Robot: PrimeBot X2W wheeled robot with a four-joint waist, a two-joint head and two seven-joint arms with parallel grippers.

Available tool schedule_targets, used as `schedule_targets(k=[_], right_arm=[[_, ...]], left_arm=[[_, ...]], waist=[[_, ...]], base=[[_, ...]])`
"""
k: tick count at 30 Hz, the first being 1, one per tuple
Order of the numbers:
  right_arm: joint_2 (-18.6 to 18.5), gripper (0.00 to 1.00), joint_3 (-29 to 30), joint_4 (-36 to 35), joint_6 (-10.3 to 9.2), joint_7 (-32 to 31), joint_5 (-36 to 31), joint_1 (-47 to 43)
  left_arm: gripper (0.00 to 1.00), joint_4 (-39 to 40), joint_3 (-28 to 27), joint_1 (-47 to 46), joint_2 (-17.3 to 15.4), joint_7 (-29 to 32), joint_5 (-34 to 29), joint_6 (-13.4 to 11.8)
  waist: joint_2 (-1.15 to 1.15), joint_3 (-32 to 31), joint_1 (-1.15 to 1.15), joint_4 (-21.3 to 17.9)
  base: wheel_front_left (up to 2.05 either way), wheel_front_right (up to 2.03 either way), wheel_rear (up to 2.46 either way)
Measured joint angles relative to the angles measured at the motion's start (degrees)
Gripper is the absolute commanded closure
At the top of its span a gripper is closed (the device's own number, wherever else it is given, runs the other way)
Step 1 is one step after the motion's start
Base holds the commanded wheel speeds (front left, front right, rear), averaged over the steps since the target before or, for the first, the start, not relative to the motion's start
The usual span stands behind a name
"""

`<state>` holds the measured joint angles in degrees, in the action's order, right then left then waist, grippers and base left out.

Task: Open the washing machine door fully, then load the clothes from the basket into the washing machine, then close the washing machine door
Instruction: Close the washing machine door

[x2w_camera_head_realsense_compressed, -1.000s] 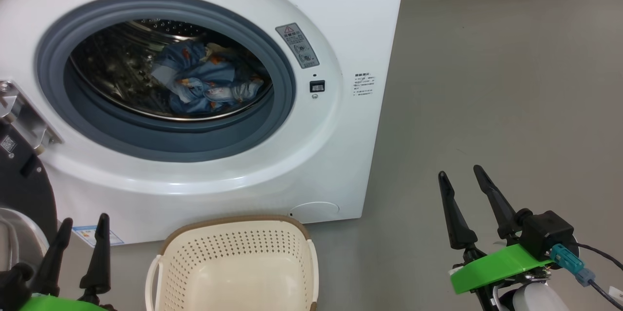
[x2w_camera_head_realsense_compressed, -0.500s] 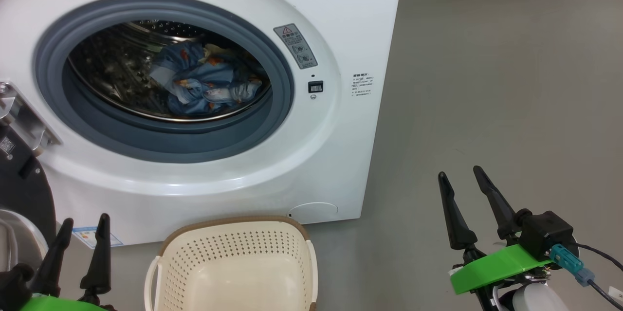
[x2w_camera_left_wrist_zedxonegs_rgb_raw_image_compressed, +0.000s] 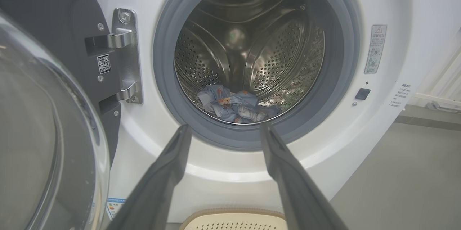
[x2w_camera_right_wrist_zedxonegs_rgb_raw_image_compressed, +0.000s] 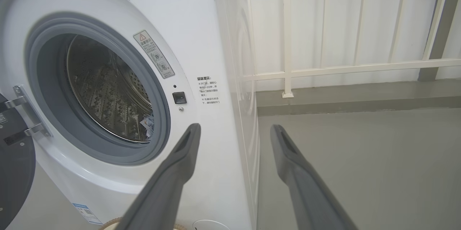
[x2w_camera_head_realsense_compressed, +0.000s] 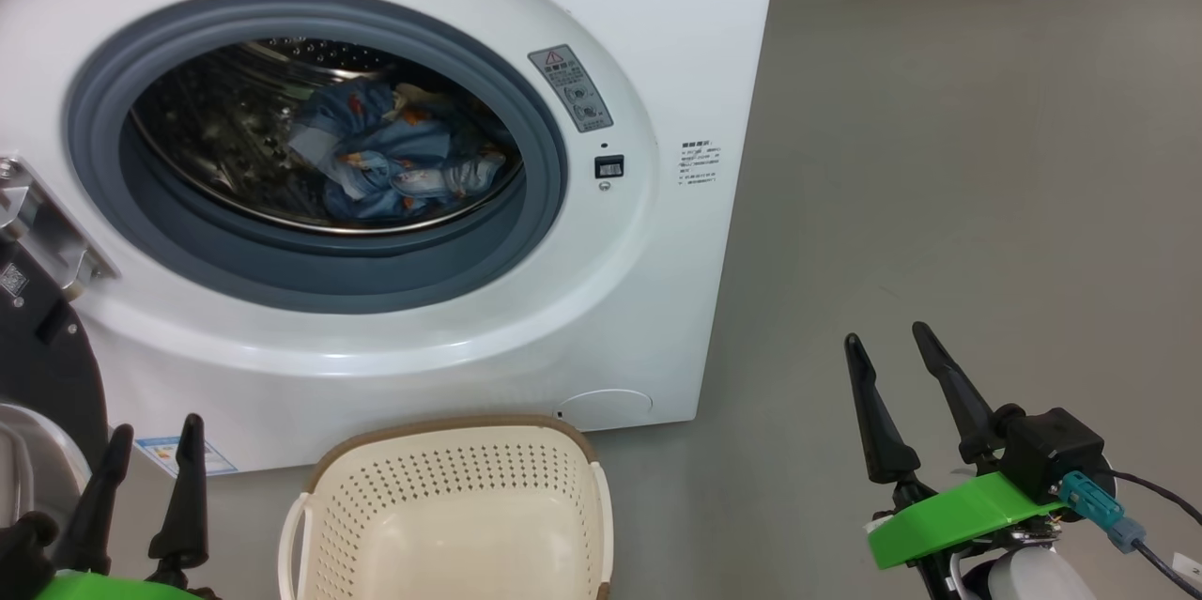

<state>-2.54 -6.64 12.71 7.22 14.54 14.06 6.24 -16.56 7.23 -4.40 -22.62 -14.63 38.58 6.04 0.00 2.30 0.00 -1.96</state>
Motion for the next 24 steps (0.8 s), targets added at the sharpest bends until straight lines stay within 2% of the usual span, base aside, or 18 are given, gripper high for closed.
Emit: schedule_targets(k=[7,18,24], right_arm=[[0.0,0.0,-0.01,0.01,0.0,0.0,0.0,0.03],[0.0,0.0,-0.02,0.04,0.0,0.0,0.05,0.07],[-0.01,0.0,0.01,0.29,0.0,0.0,0.07,0.07]], left_arm=[[0.0,-0.01,-0.43,-0.02,0.07,0.0,0.0,0.55],[0.0,-0.02,-0.83,-0.03,0.22,0.01,-0.01,0.77],[0.0,-0.31,-0.83,-0.03,0.57,0.01,-0.46,1.0]], waist=[[0.0,0.17,0.0,-0.1],[0.0,0.11,0.0,-0.33],[0.0,-0.47,0.0,-0.34]], base=[[-0.69,0.69,0.0],[-1.67,1.67,0.0],[-1.03,1.03,0.0]])
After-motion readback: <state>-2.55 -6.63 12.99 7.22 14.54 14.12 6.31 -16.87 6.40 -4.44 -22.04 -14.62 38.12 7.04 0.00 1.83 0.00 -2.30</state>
